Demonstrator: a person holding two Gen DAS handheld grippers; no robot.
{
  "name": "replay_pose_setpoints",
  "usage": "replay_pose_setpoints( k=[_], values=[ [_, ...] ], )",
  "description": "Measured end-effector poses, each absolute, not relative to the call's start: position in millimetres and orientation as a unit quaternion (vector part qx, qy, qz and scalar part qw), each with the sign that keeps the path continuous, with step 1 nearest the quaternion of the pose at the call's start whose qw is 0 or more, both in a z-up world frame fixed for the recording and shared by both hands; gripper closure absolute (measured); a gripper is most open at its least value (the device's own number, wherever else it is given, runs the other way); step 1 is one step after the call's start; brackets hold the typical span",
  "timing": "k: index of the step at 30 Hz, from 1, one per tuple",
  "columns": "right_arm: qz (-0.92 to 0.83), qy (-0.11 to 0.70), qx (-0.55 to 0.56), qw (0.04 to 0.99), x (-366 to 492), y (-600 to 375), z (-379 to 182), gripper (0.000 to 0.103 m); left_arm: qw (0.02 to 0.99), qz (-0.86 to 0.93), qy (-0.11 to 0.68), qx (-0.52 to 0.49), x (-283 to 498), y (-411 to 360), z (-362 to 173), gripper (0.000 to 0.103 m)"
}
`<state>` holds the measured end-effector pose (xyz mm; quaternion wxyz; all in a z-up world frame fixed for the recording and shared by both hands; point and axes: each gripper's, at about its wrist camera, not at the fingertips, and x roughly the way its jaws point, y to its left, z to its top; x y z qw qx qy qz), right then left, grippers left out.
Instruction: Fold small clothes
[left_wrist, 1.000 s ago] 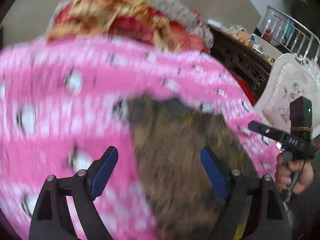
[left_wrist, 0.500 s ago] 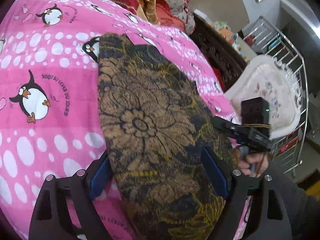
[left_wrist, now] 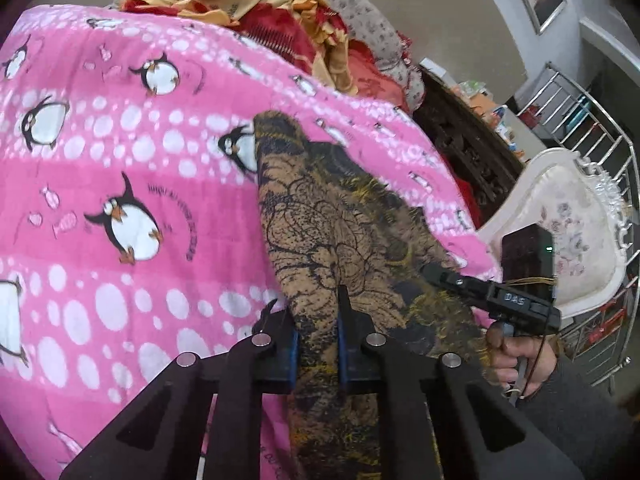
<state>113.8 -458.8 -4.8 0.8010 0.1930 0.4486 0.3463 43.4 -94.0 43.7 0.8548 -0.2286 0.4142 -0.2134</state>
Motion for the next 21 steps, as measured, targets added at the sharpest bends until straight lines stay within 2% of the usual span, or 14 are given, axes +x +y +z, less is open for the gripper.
replay_pose_setpoints(
  k=[10,15,16,17,19,21],
  values=[
    [0.395,0.452,0.191,0.777,116.3,-354.4,-5.9,0.082,0.883,-0.141,0.391,-0.220,32.4,28.1,47.7,0.103],
    [0.416,0.434,0.158,0.783,114.7,-305.1,-1.9,0.081,0.880,-0.114,0.397,-0.235,27.8,53.4,29.4,0.103],
    [0.409,0.437,0.153,0.786,115.3,-304.4,-3.9,0.078,0.880,-0.110,0.401,-0.230,29.3,50.6,23.4,0.103],
    [0.398,0.445,0.149,0.788,117.1,-305.3,-7.9,0.074,0.879,-0.108,0.403,-0.230,30.1,49.1,19.4,0.101],
    [0.391,0.457,0.180,0.778,117.7,-313.5,-10.4,0.071,0.876,-0.106,0.406,-0.238,31.7,49.1,15.6,0.092],
    [0.374,0.461,0.186,0.782,111.0,-320.9,-1.6,0.070,0.871,-0.108,0.409,-0.248,30.2,54.8,17.5,0.088]
  ],
)
